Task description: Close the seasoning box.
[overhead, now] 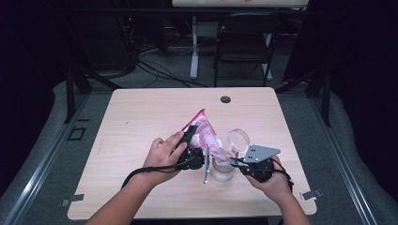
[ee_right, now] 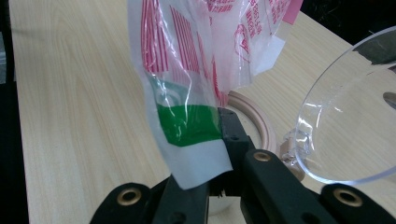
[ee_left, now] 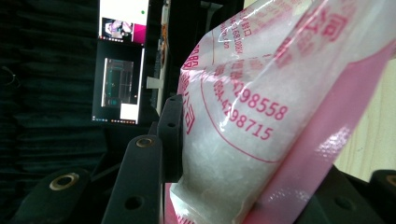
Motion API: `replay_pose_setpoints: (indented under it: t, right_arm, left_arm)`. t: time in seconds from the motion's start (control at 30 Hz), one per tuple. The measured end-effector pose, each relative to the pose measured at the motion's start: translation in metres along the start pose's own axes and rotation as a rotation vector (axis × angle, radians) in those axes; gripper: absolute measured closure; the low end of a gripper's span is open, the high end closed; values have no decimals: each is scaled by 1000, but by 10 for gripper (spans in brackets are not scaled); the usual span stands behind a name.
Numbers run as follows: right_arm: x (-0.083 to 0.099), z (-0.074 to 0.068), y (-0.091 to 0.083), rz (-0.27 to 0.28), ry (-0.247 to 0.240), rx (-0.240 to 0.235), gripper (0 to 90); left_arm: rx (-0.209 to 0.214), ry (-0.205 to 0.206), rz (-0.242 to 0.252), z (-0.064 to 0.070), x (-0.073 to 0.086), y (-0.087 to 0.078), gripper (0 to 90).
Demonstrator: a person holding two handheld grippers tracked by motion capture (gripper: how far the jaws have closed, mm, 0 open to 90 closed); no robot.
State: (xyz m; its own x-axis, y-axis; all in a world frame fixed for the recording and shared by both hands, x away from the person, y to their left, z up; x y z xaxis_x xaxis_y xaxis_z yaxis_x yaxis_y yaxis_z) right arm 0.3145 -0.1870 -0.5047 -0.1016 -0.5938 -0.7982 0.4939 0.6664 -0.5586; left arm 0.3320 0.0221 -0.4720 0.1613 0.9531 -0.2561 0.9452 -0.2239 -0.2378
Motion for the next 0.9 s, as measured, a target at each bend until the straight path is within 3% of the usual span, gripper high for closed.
replay_pose_setpoints:
  t: [0.9]
  right_arm:
    - [3,3,-1,2,10,10,900]
  left_arm:
    - [-16,10,19,-2,-7,0,646]
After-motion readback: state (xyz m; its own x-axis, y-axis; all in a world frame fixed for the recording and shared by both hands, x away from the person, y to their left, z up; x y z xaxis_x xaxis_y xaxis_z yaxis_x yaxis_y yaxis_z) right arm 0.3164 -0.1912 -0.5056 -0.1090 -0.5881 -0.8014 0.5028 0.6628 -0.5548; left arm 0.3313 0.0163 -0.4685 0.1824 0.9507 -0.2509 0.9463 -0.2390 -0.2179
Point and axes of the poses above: each handheld gripper's, and its own axes: y roughly forward along the jaws, x roughly out of its underside, z roughly to its right, the point moved 3 cm from there along y, roughly forward along the jaws, and after that the axes turned 6 degrees about -y, right-handed, at the moved point
